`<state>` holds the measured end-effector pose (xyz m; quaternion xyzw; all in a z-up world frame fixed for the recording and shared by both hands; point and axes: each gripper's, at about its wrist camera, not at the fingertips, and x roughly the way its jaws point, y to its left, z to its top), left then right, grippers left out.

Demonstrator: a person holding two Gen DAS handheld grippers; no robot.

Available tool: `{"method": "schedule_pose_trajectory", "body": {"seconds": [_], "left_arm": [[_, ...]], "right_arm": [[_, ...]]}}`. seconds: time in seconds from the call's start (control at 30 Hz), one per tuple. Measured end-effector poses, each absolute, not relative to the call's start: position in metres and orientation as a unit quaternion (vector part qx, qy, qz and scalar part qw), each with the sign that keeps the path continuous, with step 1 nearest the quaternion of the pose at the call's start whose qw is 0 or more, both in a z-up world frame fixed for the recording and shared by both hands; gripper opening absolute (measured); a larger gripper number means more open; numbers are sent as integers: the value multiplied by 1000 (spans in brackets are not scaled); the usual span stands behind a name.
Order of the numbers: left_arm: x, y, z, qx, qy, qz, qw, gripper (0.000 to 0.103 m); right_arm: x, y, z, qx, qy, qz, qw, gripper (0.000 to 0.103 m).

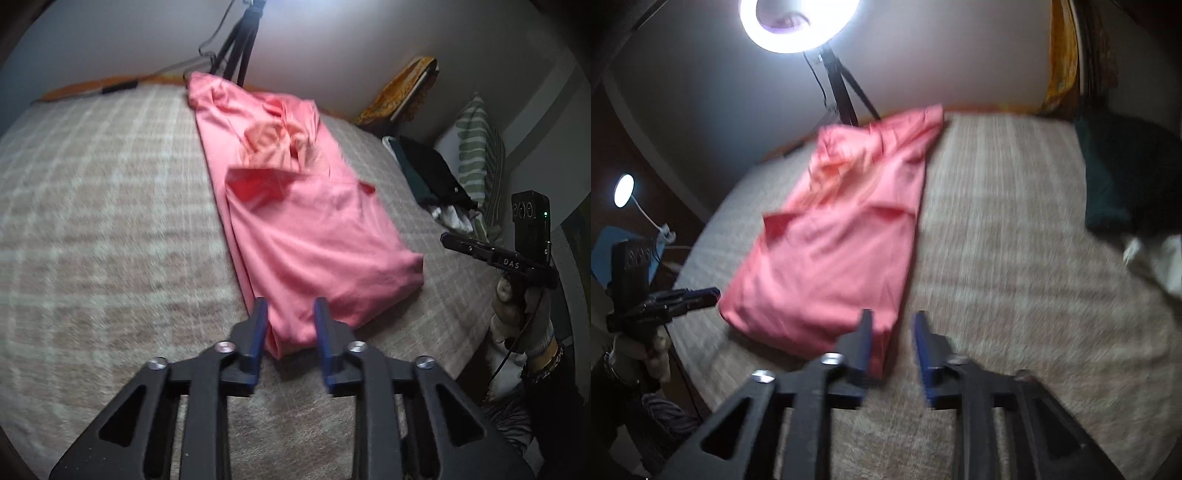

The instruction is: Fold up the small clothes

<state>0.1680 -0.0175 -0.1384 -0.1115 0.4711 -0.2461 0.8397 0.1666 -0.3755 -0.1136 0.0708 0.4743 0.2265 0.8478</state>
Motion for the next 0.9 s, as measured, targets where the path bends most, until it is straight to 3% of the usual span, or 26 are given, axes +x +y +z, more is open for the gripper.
{"method": "schedule_pose_trajectory", "body": {"seconds": [0.2, 0.53, 0.9], "left_arm": [[180, -2, -119, -135, 427, -226, 865, 42], [213, 11, -118, -157, 435, -214, 861, 42], [198, -7, -109, -43, 433, -262, 861, 42]], "right_arm": [[178, -364, -100, 66, 447, 241, 859, 33], [191, -354, -106, 31, 449, 252, 857, 36], [154, -327, -107, -65, 432, 334, 835, 36]]}}
